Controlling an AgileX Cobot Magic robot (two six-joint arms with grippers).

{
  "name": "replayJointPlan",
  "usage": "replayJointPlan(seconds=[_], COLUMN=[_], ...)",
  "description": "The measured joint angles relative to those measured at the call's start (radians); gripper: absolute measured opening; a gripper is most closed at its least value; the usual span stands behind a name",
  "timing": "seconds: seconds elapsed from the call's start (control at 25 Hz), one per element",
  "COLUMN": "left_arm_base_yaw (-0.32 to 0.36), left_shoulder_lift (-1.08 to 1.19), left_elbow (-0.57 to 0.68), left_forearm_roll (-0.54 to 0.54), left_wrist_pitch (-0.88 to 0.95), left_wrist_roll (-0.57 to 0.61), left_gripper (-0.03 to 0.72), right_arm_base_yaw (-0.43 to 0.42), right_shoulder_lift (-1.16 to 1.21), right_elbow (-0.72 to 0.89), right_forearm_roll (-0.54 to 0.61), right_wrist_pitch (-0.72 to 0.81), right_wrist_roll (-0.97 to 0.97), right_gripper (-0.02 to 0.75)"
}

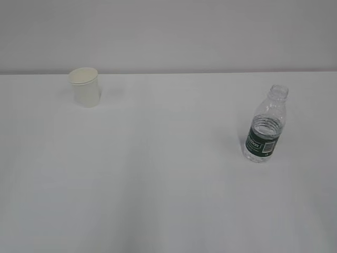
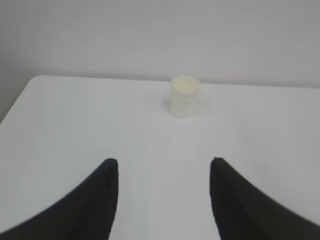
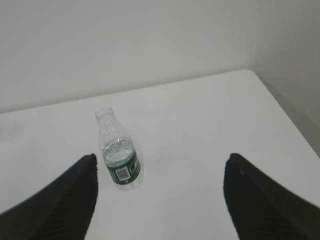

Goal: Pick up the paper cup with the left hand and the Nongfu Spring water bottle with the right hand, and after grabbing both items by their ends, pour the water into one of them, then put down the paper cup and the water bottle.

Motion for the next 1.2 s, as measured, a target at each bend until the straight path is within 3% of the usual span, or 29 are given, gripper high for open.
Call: replayJointPlan(seconds=[0.2,0.64,0.88,1.2], left_arm_base_yaw=[0.0,-0.001,-0.039,-0.041], left_shoulder_lift=[0.087,0.363,0.429,0.567], left_elbow=[0.0,0.0,0.005,0.153], left_forearm_roll=[-0.003,-0.003,0.001,0.007], left_wrist_pitch=[-0.148,-0.438,-0.666,-0.98], left_wrist_roll=[0.0,0.0,0.0,0.0], left_gripper=[0.484,0.477,0.473,0.452], right_arm_base_yaw=[0.0,0.0,0.0,0.0], right_shoulder_lift=[0.065,0.187,0.265,0.323], right_elbow=[-0.004,-0.004,0.011,0.193], right_forearm_roll=[0.024,0.072,0.075,0.077], right_wrist_pitch=[-0.138,-0.384,-0.54,-0.784], right_wrist_roll=[-0.003,-0.056,-0.062,-0.062], right_gripper=[0.587,0.587,0.587,0.587])
